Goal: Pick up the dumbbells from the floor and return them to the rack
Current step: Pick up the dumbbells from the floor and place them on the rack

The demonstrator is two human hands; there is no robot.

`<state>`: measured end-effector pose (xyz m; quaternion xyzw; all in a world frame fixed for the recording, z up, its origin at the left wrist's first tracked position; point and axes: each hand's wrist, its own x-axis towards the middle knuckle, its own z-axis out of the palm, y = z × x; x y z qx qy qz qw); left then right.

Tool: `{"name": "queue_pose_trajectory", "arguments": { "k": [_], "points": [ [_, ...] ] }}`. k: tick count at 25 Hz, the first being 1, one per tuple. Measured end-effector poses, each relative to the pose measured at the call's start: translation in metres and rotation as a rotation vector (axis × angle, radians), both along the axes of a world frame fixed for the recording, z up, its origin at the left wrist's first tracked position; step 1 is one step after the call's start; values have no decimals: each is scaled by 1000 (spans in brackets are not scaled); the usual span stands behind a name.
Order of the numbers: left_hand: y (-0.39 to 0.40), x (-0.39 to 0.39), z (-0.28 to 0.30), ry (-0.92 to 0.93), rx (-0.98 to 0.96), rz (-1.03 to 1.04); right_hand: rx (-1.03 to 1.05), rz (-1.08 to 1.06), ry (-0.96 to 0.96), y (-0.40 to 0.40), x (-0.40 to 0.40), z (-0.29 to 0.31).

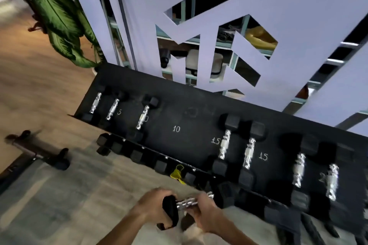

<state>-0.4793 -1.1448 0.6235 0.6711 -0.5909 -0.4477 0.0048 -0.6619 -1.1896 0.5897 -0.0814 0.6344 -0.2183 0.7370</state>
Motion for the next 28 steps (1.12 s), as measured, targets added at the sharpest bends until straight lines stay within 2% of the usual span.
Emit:
{"name": "queue_pose_trajectory", "arguments": {
  "k": [2,8,13,17,20,22,25,28],
  "points": [
    [-43,33,5,-16,-45,71,-34,77,29,-57,37,10],
    [-141,117,0,11,-142,227,1,116,60,-198,148,24],
    [-212,177,-29,59,-42,185,-74,165,241,-274,211,5],
    [-250,243,-57,58,-25,309,-86,250,388,-305,240,-14],
    [-279,284,-81,-7,-38,401,-129,451,464,-314,250,-35],
    [-300,296,-98,40,77,382,-98,542,519,-314,255,-50],
    [-321,297,-118,169,283,319,-21,574,501,-304,263,-67],
    [-328,289,-130,189,342,317,-3,578,502,-299,267,-76]
  ]
}}
